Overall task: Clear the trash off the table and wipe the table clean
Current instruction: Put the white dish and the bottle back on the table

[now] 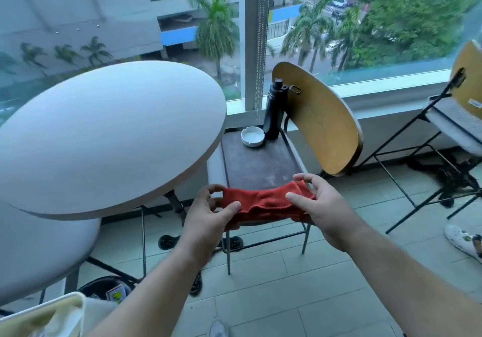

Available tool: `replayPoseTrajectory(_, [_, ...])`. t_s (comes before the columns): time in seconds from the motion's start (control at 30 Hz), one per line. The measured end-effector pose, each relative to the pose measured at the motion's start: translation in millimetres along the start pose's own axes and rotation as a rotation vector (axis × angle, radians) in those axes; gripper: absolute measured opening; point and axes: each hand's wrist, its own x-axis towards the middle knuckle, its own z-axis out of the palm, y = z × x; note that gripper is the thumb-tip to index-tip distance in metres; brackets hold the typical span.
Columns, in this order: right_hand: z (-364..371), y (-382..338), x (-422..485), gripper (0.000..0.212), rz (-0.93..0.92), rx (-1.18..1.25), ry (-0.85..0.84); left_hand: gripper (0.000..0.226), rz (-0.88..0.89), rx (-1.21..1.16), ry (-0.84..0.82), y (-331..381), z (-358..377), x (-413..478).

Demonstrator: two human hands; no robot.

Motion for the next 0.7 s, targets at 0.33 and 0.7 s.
replayPoseTrajectory(0.33, [-37,58,72,0.056,0.116,-0.161,0.251,0.041,0.021,0.241,-0.115,-53,42,86])
replayPoseTrajectory(0.7, [-62,104,167,0.044,0.128,-0.568,0.199,0.024,-0.085,0.575,0.041,-110,98,187])
